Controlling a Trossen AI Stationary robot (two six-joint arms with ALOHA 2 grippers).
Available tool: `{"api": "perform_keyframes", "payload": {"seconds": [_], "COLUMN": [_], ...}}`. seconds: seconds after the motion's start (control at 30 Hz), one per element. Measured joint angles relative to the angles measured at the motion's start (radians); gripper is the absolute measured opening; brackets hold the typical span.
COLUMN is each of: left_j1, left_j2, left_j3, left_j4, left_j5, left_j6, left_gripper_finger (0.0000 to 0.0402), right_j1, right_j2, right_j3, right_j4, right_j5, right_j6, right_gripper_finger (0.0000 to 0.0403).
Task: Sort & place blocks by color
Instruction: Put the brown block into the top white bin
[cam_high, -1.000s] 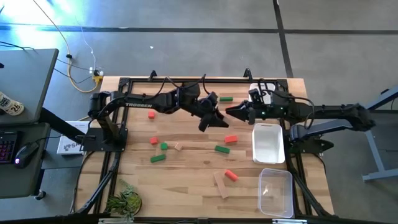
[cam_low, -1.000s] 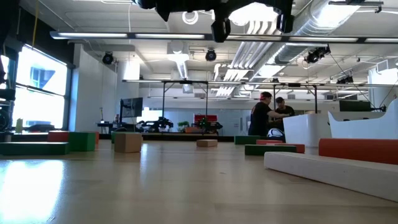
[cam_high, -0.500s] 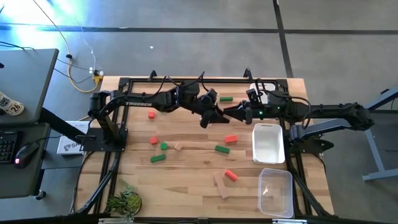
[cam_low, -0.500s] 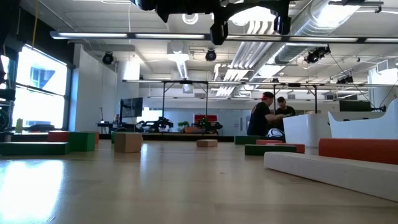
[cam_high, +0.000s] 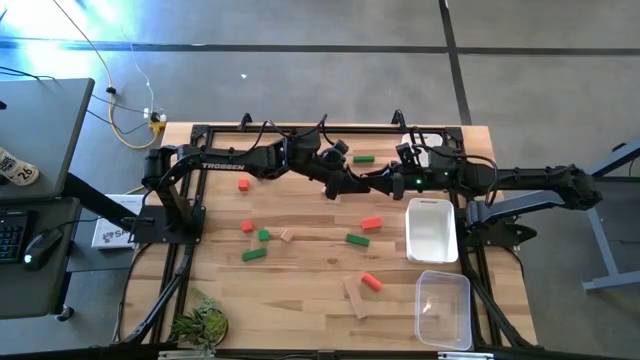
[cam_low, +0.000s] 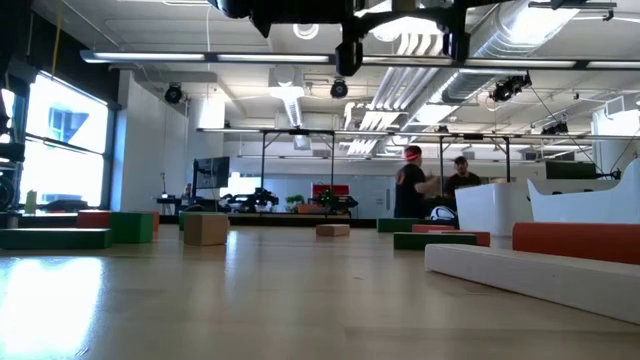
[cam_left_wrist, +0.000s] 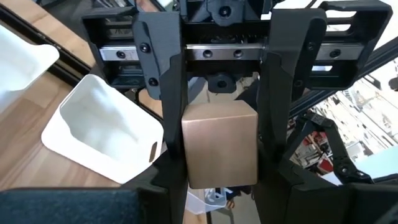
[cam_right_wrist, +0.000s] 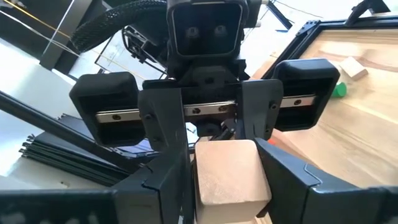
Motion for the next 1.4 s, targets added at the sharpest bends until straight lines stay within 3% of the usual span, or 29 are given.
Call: {"api": "perform_keyframes", "payload": {"seconds": [0.33,1.4], "left_j1": [-0.001,-0.003], "left_j2": [0.000,0.003], "left_j3": [0.000,0.000], "left_j4": [0.001,-0.007], "left_j5": [-0.006,-0.025], "left_j6": [0.000,-0.030], "left_gripper_finger": [0.0118,0.0142], "right_j1": [0.000,0.000], "right_j2": [-0.002,0.000], "right_j3": [0.000,0.000], "right_j4": [-0.006,-0.064], "right_j5": [-0.012,-0.029], "right_j6": [-0.004,0.011], "right_gripper_finger": [0.0117,0.0117]}}
